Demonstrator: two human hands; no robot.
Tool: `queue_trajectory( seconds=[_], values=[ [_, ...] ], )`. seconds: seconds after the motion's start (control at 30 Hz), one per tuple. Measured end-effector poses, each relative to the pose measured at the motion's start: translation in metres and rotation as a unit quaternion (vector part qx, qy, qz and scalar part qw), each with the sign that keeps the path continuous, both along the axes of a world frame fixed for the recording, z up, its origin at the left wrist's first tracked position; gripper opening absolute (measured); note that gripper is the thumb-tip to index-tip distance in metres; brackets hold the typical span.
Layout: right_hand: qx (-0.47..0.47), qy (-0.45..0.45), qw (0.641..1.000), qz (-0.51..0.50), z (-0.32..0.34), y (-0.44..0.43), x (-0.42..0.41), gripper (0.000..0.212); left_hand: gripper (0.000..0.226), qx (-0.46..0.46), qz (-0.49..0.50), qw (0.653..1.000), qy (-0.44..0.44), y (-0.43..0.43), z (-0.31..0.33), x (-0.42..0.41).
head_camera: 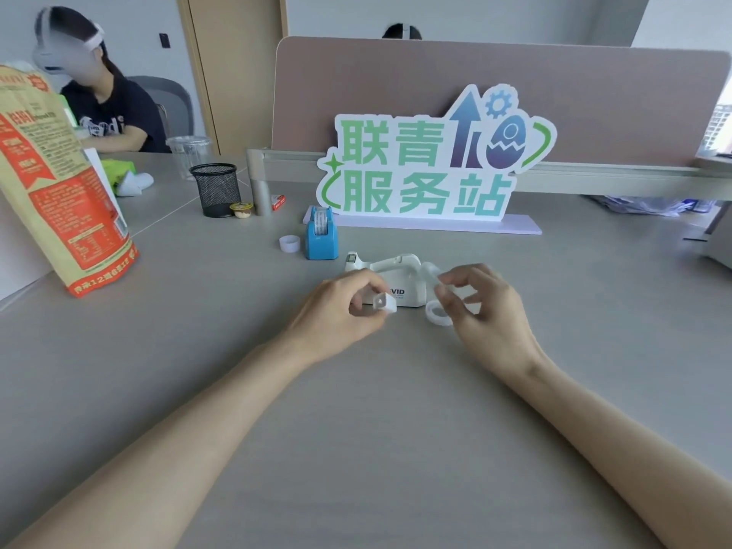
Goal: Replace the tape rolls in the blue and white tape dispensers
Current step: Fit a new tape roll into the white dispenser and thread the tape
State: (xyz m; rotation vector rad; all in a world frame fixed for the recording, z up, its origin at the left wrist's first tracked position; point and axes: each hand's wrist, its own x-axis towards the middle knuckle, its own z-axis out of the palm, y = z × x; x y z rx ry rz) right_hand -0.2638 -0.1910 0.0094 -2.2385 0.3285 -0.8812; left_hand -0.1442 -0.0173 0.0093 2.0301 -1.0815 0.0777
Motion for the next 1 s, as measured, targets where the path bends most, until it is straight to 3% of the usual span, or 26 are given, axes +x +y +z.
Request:
queue_trajectory(
  seconds=[0.13, 0.4, 0.7, 1.0],
  values=[
    [0.191, 0.004, 0.979, 0.072, 0.009, 0.032, -0.002, 0.016, 0.012, -0.123, -0.008, 0.99, 0.069, -0.007, 0.007, -0.012],
    [0.329, -0.018, 0.936, 0.121, 0.007, 0.037, -0.001, 0.019, 0.016, -0.188, -0.023, 0.976, 0.102, -0.012, 0.009, -0.016],
    [0.417, -0.016, 0.896, 0.149, 0.006, 0.037, 0.002, 0.015, 0.016, -0.181, -0.02, 0.979, 0.095, -0.009, 0.013, -0.016],
    [0.376, -0.007, 0.915, 0.148, 0.007, 0.038, -0.001, 0.016, 0.019, -0.13, -0.011, 0.991, 0.005, -0.007, 0.009, -0.011]
  ],
)
